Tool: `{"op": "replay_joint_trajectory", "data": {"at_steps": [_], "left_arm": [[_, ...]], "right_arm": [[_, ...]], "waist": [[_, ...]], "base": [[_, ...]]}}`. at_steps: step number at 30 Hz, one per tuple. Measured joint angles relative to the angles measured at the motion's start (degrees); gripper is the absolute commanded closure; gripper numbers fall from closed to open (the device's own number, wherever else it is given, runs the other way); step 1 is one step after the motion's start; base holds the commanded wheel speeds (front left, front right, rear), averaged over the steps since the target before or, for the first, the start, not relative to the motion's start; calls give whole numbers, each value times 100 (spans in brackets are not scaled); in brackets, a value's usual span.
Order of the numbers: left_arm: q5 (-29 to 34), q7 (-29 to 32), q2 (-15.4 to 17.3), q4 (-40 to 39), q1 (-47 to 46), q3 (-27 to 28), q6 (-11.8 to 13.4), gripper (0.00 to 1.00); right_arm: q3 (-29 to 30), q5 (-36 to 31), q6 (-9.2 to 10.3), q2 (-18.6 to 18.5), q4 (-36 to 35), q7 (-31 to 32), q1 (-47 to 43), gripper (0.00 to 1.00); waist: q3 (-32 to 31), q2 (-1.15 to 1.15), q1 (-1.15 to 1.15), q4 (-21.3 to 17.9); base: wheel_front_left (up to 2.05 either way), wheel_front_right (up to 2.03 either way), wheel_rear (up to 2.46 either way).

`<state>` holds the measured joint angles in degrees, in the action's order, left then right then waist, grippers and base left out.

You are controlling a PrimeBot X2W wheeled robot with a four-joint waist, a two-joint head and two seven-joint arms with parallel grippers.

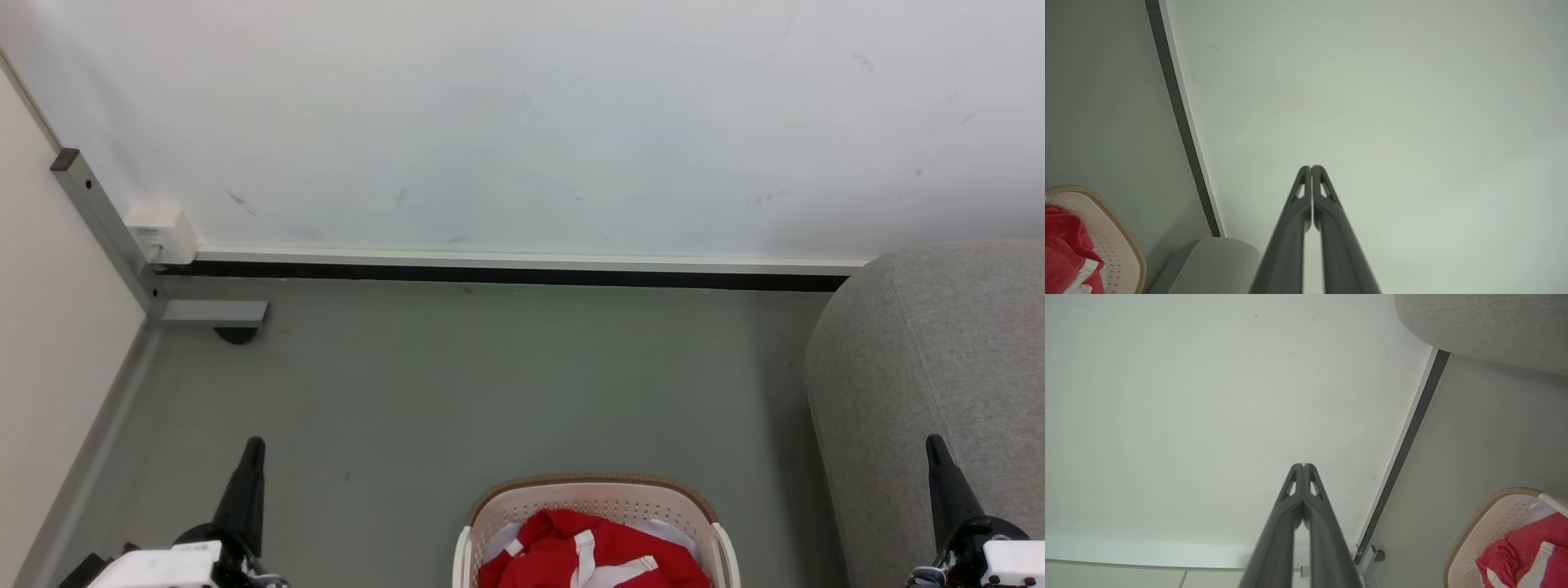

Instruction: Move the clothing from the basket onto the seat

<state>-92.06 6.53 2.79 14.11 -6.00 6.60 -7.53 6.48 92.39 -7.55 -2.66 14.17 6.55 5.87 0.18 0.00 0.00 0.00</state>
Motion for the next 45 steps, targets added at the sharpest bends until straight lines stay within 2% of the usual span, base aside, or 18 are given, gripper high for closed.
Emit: {"op": "replay_joint_trajectory", "data": {"at_steps": [43, 44, 45], "left_arm": [[0, 0, 0, 0, 0, 0, 0, 100], [1, 0, -1, 5, 1, 0, 0, 0], [2, -4, -9, 44, 26, -2, 0, 0]], "right_arm": [[0, 0, 0, 0, 0, 0, 1, 100], [0, 0, 0, 2, 7, 0, -1, 0], [-2, 0, 0, 16, 43, -3, -24, 0]], "waist": [[0, 0, 0, 0], [0, 0, 0, 0], [0, 0, 0, 0]], "base": [[0, 0, 0], [0, 0, 0], [0, 0, 0]]}}
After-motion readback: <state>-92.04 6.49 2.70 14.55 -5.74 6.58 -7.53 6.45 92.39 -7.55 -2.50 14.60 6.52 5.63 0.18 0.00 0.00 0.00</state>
